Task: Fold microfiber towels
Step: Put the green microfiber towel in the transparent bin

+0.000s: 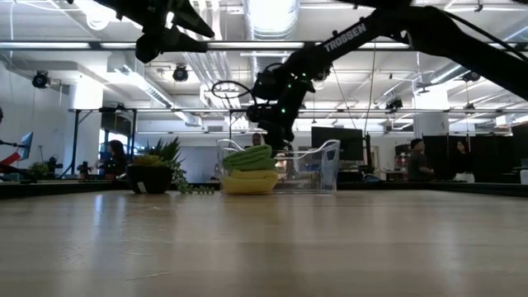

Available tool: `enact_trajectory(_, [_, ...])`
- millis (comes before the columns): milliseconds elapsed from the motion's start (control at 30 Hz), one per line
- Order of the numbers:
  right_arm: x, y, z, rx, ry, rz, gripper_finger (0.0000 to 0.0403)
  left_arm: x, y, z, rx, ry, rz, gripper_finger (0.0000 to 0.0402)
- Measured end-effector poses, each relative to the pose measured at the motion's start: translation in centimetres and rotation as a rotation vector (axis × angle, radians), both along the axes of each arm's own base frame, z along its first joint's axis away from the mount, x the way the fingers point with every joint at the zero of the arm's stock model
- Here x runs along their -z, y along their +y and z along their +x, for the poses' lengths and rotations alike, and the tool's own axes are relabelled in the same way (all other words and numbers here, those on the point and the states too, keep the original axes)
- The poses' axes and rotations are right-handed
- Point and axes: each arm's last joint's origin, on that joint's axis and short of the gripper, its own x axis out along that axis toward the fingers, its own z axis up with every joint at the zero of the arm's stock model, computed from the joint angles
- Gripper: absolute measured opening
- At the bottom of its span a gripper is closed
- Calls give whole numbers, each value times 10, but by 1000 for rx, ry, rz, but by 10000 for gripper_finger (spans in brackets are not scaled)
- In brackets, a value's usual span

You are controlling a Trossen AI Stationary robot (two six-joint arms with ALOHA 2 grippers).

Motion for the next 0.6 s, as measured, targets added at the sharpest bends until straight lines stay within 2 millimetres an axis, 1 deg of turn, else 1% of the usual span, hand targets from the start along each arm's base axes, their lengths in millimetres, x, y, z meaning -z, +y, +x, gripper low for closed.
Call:
enact_trajectory(133, [-7,-4,-3,-12,43,1,9,0,0,0,0,0,0,161])
enact_trajectory(233, [-14,-7,-7,4,39,5,9,0,0,0,0,0,0,161])
enact_trajectory(367, [-16,-3,-8,-15,15,69,9,0,0,0,0,0,0,161])
enact_trajectory(533, [-13,9,3,-52,-38,136,9,0,0,0,0,0,0,161])
enact_trajectory(600, [-12,12,8,-57,-63,134,9,0,0,0,0,0,0,161])
